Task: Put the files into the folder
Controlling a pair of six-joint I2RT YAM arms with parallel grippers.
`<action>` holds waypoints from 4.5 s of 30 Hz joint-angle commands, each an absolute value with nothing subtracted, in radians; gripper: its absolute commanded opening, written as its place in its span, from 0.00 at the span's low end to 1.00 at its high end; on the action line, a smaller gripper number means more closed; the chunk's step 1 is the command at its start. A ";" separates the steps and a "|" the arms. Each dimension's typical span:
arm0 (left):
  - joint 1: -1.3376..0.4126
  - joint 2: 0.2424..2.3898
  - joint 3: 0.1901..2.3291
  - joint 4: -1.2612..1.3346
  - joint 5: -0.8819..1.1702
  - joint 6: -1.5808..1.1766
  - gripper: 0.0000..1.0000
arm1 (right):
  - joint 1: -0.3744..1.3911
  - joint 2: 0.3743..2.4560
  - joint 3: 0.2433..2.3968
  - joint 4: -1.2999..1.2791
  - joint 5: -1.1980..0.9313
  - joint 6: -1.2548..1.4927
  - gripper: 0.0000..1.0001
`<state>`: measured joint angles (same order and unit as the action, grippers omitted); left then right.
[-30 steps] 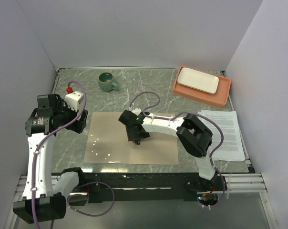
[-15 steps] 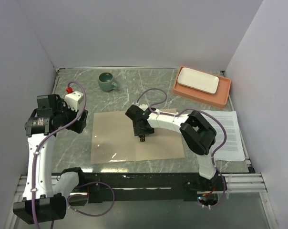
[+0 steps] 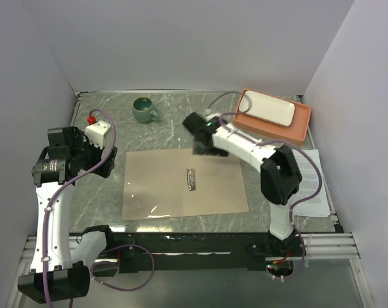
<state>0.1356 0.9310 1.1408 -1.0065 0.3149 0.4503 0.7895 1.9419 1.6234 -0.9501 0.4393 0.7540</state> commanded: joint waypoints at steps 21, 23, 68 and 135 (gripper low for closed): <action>0.133 0.925 1.111 -0.948 0.342 0.443 0.96 | 0.184 2.005 1.649 -1.111 0.624 0.733 0.93; 0.135 0.928 1.114 -0.946 0.342 0.442 0.96 | 0.163 2.022 1.652 -1.097 0.618 0.726 0.93; 0.133 0.974 1.128 -0.911 0.334 0.428 0.96 | 0.017 2.056 1.577 -0.973 0.508 0.663 0.60; 0.135 0.893 1.023 -0.848 0.262 0.468 0.96 | 0.066 2.114 1.640 -0.966 0.581 0.580 0.51</action>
<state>0.1356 0.9043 0.9977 -0.8722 0.2642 0.4511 0.0875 2.0949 1.6043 -0.9829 0.5724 0.5873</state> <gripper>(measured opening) 0.963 0.518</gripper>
